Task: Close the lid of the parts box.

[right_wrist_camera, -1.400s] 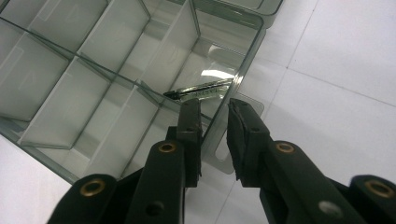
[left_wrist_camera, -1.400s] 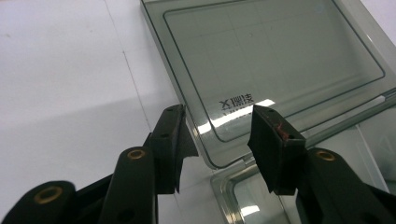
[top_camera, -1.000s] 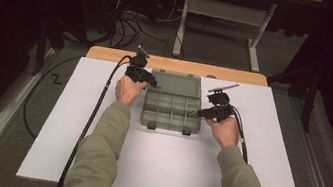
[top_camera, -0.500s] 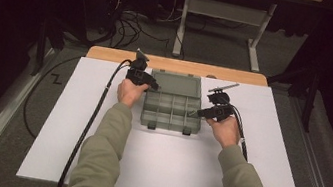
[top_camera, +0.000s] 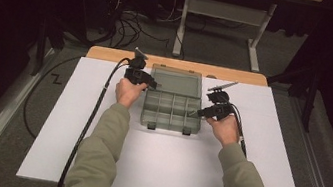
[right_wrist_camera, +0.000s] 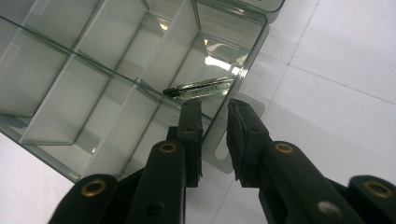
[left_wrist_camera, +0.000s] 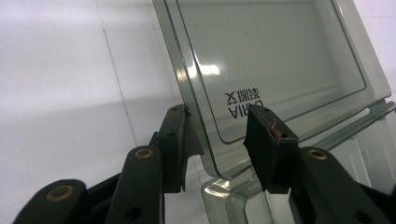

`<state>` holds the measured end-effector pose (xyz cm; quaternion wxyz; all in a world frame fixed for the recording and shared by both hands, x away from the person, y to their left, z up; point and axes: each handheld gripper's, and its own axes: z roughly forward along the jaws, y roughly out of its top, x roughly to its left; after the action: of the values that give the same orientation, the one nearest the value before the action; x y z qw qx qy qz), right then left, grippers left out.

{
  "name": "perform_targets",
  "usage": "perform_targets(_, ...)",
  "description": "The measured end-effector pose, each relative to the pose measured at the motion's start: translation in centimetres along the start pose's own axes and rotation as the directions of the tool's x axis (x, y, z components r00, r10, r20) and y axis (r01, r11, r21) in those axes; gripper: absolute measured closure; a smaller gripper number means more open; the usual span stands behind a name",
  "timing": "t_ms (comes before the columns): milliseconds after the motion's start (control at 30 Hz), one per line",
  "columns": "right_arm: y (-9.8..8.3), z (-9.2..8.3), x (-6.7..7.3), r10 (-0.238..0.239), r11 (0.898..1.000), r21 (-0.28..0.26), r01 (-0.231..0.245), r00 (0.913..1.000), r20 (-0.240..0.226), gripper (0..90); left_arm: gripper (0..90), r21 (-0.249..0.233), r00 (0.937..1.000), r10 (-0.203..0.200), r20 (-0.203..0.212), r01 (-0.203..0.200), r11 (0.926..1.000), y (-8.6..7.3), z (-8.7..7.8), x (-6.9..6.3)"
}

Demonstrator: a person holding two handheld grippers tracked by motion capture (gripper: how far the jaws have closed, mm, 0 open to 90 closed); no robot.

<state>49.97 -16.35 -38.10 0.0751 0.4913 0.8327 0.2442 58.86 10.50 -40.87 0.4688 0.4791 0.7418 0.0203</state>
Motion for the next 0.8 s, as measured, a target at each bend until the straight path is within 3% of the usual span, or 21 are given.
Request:
perform_targets(433,0.0,0.0,-0.2,0.009,1.0,0.003,-0.009,0.9999,-0.009,77.5,60.8,-0.044,0.9971,0.067,0.036,-0.065,0.9969,0.1,-1.4,-1.0)
perform_targets(800,0.3,0.0,0.0,0.007,1.0,0.021,-0.007,1.0,-0.001,77.5,62.5,-0.063,0.99,0.134,0.043,-0.132,0.9893,-0.1,-2.3,-1.6)
